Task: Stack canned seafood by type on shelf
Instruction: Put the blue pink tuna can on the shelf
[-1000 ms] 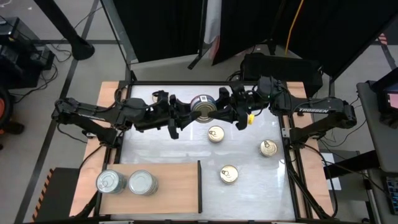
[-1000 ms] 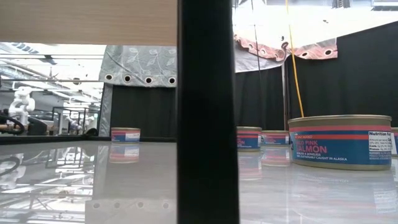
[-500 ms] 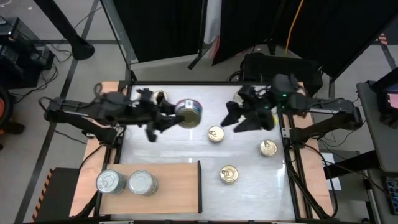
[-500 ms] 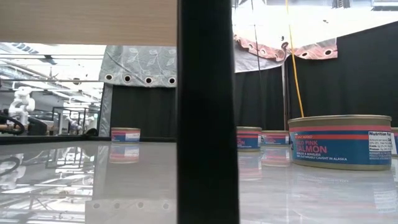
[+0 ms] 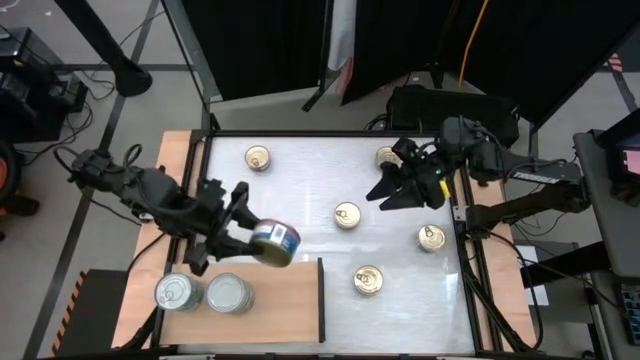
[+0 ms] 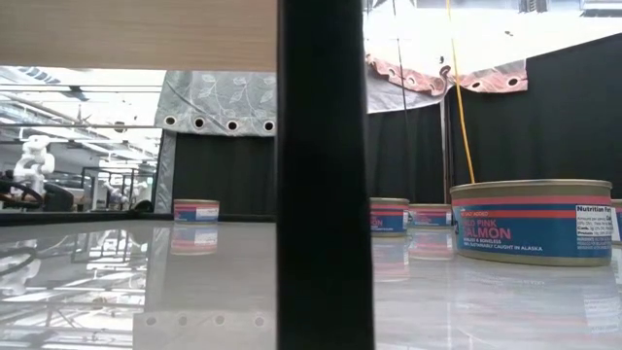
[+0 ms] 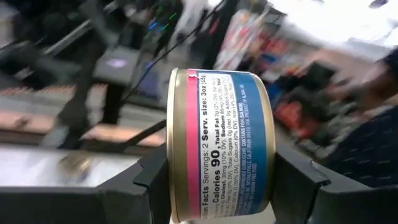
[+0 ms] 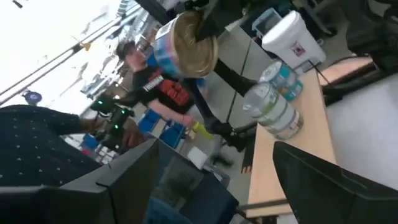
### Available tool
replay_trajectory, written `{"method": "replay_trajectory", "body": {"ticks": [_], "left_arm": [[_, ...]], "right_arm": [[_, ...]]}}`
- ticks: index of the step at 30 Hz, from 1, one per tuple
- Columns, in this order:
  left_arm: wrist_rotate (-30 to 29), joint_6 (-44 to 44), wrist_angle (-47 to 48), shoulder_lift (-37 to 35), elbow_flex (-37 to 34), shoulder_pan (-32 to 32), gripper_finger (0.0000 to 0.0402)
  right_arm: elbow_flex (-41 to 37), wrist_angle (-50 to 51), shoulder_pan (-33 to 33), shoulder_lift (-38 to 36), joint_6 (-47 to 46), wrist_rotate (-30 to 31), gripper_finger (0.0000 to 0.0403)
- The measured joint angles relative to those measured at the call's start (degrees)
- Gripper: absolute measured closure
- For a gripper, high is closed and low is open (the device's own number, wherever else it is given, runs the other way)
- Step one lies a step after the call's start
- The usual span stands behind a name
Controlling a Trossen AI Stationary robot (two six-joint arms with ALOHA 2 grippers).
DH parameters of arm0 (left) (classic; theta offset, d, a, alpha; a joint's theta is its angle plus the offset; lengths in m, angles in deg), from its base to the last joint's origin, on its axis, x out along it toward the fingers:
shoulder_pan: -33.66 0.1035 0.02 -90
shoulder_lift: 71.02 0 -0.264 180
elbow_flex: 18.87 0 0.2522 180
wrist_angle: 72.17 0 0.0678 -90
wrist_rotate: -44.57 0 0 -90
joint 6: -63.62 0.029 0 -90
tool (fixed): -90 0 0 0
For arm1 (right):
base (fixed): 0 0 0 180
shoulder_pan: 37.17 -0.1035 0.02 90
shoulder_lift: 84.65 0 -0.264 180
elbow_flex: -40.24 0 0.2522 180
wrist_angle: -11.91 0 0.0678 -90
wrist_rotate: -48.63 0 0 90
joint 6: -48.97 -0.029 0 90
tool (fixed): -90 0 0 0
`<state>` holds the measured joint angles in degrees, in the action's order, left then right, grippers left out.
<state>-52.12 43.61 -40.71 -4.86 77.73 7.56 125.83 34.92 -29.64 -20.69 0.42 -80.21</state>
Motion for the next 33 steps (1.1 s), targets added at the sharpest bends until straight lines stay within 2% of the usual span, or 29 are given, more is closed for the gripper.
{"method": "replay_trajectory", "body": {"ticks": [3,9,13,18,27,33], "left_arm": [[-3.9,0.9,10.4,3.1,6.1,-2.3,0.02],[-5.6,4.5,26.0,10.9,15.4,-5.5,0.02],[-6.0,8.6,32.5,15.1,17.8,-6.5,0.02],[-6.0,14.1,36.2,17.9,18.0,-7.1,0.02],[-9.2,39.0,43.9,21.4,18.1,-7.2,0.02],[-11.2,55.0,47.3,24.2,18.1,-6.3,0.02]], "right_arm": [[0.0,0.8,0.0,-0.1,1.2,0.3,0.0099],[0.0,1.0,0.0,0.5,3.6,6.6,0.0099],[0.0,1.2,0.0,0.8,3.4,9.8,0.0099],[0.0,1.6,0.0,1.1,1.3,12.3,0.0099],[0.0,1.7,-0.1,1.6,-0.2,16.6,0.0099],[0.0,1.7,-0.1,2.3,-0.3,16.8,0.0099]]}}
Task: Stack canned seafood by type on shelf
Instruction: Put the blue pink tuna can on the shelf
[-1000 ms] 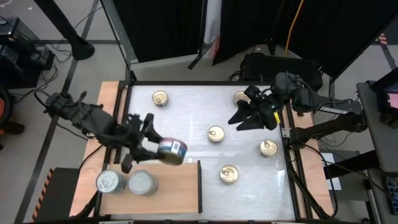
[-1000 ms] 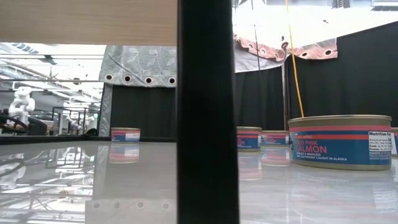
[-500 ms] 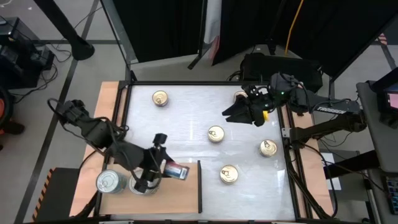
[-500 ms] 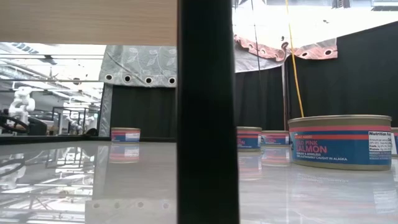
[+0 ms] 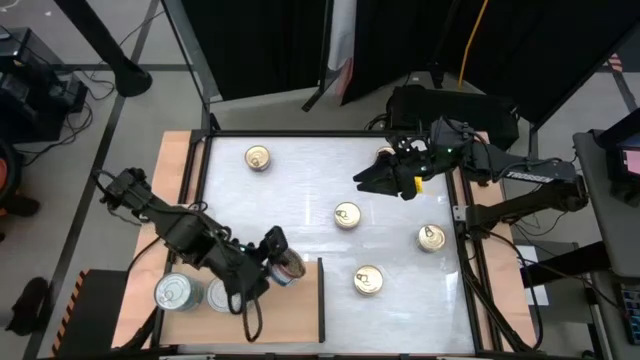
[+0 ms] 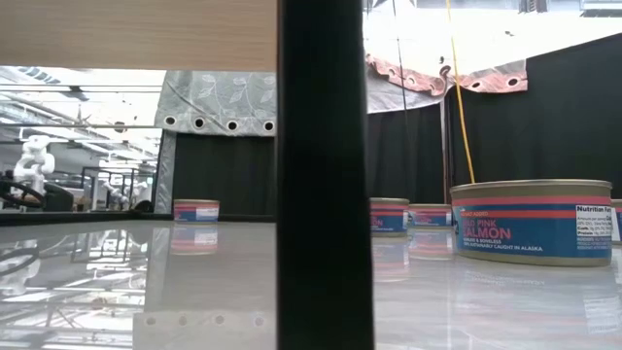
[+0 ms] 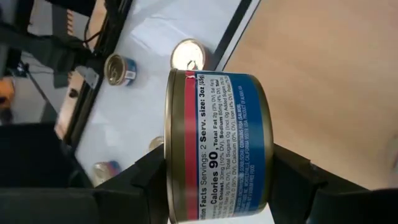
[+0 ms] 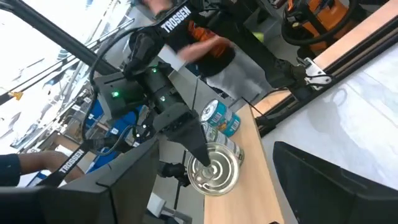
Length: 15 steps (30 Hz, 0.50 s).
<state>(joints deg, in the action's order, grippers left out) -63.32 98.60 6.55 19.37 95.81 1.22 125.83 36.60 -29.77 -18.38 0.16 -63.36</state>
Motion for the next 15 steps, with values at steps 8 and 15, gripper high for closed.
{"method": "replay_trajectory", "body": {"ticks": [8,15], "left_arm": [[3.7,9.4,-0.2,2.0,0.0,2.3,0.02],[3.7,15.9,-1.7,2.3,0.0,4.7,0.02]], "right_arm": [[0.0,0.4,0.0,1.1,0.3,0.0,0.0099],[0.0,1.1,-1.4,2.7,-8.9,0.7,0.0099]]}}
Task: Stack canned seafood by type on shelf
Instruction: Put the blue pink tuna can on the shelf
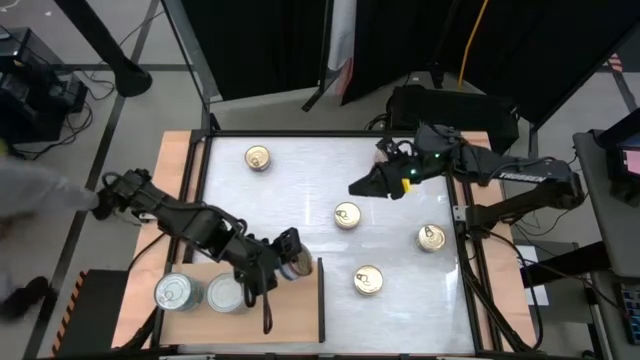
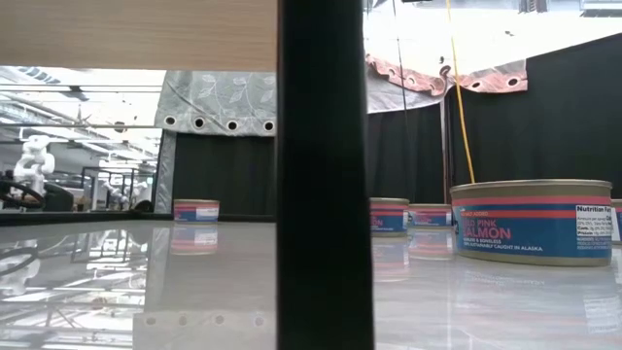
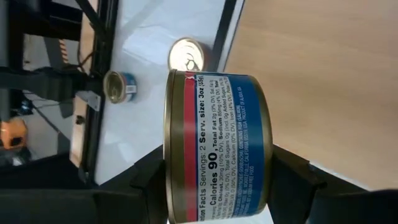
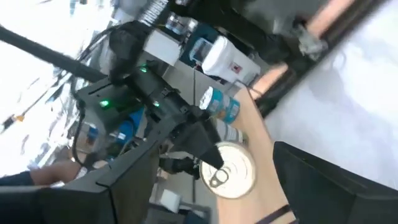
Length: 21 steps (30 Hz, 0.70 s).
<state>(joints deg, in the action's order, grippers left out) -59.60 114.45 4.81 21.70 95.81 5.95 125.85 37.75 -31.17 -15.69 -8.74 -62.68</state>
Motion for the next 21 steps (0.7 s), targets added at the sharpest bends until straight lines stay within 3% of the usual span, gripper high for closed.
{"method": "replay_trajectory", "body": {"ticks": [5,10,21], "left_arm": [[0.9,2.5,0.1,0.0,0.0,0.5,0.02],[6.1,2.6,0.2,1.4,0.0,0.6,0.02],[8.1,2.7,-1.5,4.2,-0.1,0.6,0.0184]], "right_arm": [[0.0,5.7,-2.4,1.4,-5.5,0.3,0.0099],[0.0,12.0,-5.2,3.7,-5.5,0.3,0.0099],[-0.1,10.3,-7.7,9.7,-5.7,-0.1,0.0099]]}}
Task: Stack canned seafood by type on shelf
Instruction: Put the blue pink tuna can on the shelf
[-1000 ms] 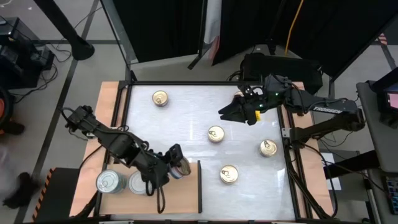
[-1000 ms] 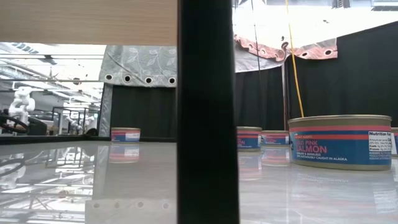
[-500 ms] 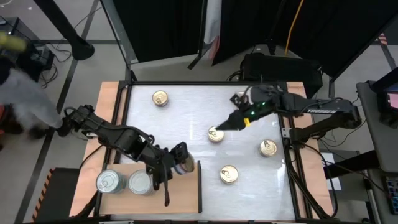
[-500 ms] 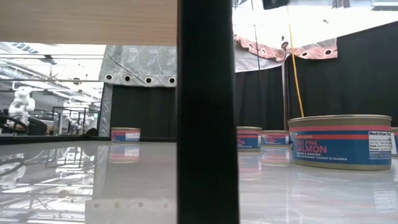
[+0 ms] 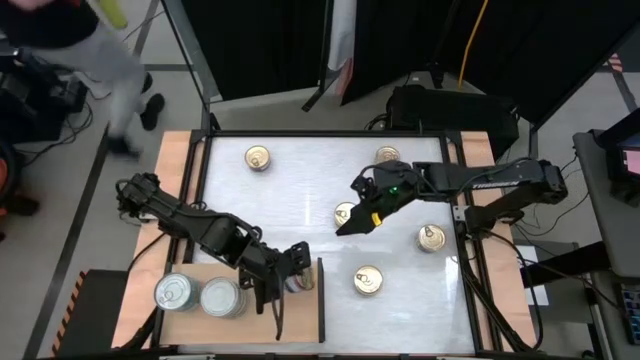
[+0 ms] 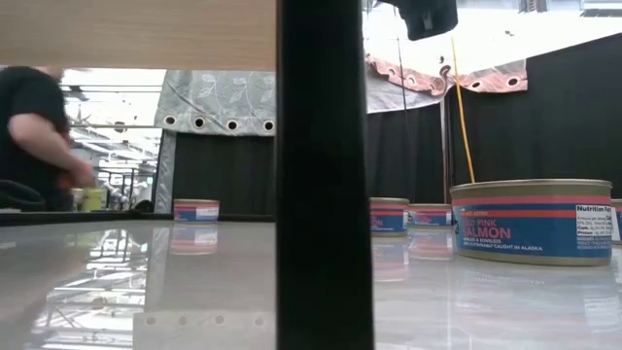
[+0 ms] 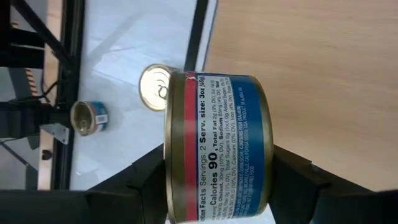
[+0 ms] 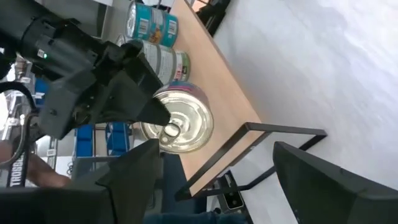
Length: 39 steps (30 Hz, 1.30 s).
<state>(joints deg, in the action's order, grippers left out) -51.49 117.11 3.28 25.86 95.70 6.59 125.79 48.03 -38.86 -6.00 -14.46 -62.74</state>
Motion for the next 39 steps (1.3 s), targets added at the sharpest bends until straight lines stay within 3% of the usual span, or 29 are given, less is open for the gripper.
{"method": "replay_trajectory", "body": {"ticks": [7,18,27,33,39], "left_arm": [[1.5,0.0,-1.1,0.3,0.0,0.0,0.0147],[1.9,-1.0,-0.7,0.3,0.0,0.0,0.0143],[0.9,-14.1,-1.0,-3.5,0.1,-1.4,0.0144],[-7.8,-28.0,-1.2,-8.5,0.1,-1.3,0.0144],[-22.1,-51.9,-1.1,-13.4,0.1,0.6,0.0144]], "right_arm": [[0.0,-2.2,-0.1,0.7,0.5,-1.4,0.0099],[0.0,-2.9,-0.6,0.7,2.5,-1.6,0.0099],[0.0,-9.0,-4.3,0.7,-0.2,2.7,0.0099],[0.0,-8.8,-5.9,1.9,-3.3,6.9,0.0126],[0.0,-16.3,-6.9,6.6,-8.4,10.9,0.0157]]}}
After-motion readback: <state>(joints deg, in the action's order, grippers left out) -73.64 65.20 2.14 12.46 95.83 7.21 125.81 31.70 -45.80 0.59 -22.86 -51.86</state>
